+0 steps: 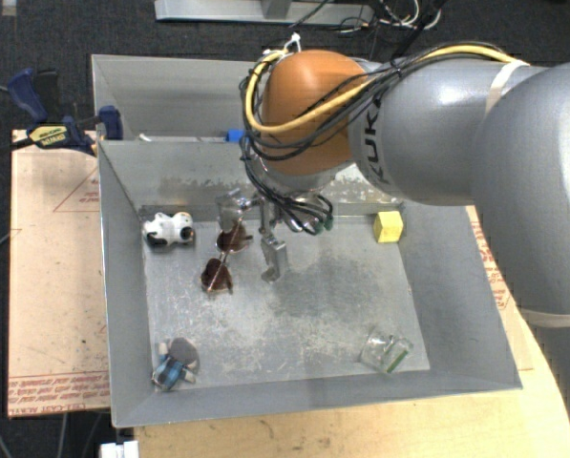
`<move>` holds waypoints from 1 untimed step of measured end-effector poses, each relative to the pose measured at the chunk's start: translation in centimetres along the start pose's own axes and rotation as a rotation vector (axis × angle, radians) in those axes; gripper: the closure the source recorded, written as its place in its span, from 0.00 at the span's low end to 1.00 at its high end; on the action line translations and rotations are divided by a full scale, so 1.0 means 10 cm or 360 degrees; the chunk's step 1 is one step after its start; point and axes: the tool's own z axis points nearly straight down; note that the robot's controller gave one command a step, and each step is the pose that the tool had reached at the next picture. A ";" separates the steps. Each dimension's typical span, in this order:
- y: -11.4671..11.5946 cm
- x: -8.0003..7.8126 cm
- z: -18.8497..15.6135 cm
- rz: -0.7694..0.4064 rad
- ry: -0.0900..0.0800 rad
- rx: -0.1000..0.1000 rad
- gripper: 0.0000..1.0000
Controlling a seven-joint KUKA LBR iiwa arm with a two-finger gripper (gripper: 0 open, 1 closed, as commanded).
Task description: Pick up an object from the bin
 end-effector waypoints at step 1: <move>0.13 -0.04 0.51 -0.0635 -0.0003 0.0001 0.00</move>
Offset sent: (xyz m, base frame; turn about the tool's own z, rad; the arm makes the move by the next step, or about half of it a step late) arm 0.0050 0.0188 -0.0645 -0.3157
